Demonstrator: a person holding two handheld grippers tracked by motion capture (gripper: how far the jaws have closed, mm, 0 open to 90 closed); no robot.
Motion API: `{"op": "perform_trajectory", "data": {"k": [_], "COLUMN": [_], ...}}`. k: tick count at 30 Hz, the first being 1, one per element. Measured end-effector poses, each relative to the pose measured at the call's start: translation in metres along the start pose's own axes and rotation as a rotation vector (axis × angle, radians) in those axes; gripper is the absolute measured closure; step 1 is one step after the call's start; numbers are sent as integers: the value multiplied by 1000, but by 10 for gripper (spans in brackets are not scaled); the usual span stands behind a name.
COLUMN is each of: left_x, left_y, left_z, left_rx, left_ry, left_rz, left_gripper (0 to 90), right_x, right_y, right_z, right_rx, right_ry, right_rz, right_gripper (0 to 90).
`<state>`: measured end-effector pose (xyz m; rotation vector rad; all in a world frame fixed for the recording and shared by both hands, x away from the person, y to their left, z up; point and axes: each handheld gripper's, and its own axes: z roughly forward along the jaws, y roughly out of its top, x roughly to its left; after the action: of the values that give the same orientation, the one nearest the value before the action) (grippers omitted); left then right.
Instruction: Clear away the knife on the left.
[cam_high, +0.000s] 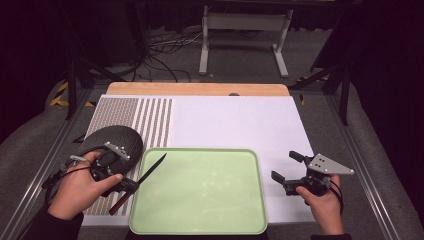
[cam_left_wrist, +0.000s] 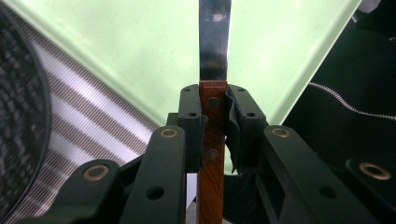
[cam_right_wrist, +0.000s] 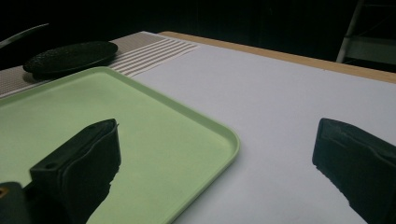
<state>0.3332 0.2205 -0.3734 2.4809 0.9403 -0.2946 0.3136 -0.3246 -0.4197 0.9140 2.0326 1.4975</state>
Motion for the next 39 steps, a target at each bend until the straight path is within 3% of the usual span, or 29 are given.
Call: {"op": "perform_trajectory", "data": {"k": [12, 30, 39], "left_x": [-5, -9, -8], "left_y": [9, 15, 17], "left_z": [19, 40, 52], "left_rx": [-7, -13, 12], "left_ry": [-36, -56, -58], "left_rz": [8, -4, -12], "left_gripper": [778, 777, 777], "right_x": [0, -1, 0], "right_y": [-1, -2, -3], "right_z": [1, 1, 3], "right_rx": [4, 7, 14], "right_ry": [2, 4, 9], "right_rz": [-1, -3, -5], "right_gripper": [19, 19, 19]}}
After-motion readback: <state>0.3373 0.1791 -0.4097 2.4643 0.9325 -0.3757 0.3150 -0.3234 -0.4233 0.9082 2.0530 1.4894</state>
